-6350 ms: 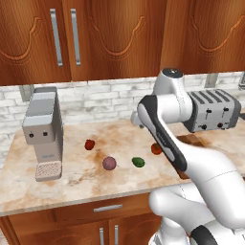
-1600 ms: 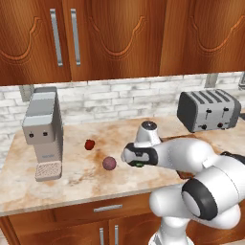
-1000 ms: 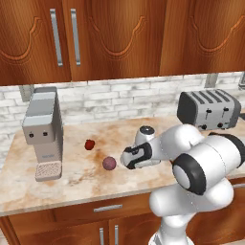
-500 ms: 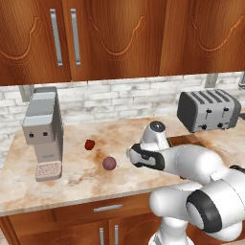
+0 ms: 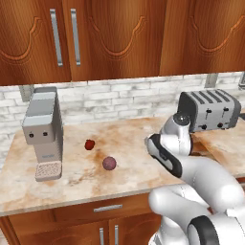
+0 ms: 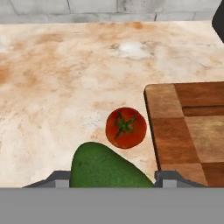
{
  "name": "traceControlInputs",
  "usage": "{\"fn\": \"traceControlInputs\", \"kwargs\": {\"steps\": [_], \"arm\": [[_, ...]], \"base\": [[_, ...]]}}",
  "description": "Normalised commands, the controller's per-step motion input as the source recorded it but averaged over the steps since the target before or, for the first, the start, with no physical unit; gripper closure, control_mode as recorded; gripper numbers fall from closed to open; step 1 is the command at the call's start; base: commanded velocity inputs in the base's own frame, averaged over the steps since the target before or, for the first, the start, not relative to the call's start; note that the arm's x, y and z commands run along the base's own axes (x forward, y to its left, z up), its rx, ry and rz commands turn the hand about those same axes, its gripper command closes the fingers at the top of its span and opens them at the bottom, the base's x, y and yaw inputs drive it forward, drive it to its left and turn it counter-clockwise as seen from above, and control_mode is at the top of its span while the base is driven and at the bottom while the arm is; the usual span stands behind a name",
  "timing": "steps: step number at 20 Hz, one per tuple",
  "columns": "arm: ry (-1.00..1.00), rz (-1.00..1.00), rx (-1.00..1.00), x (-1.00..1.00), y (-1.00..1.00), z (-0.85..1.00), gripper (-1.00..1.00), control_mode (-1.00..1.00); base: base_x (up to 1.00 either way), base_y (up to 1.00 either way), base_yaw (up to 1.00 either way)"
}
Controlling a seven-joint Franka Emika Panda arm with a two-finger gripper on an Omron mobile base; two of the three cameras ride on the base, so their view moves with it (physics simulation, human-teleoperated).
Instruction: Place the avocado, onion, tomato, and bell pepper on the cutting board.
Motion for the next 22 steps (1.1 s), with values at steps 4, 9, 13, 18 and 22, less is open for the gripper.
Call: {"fn": "traceControlInputs", "kwargs": {"steps": [4, 9, 13, 18, 22], "arm": [[0.00, -0.11, 0.01, 0.12, -0.75, 0.43, 1.00, -1.00], [0.09, -0.15, 0.02, 0.24, -0.73, 0.24, 1.00, -1.00], [0.14, -0.14, 0.03, 0.25, -0.55, 0.00, 1.00, -1.00], [0.09, -0.05, 0.01, 0.11, -0.19, -0.13, 1.00, -1.00], [0.00, 0.00, 0.00, 0.01, 0.00, -0.37, 1.00, -1.00]], "base": [[0.00, 0.00, 0.00], [0.00, 0.00, 0.00], [0.00, 0.00, 0.00], [0.00, 0.00, 0.00], [0.00, 0.00, 0.00]]}}
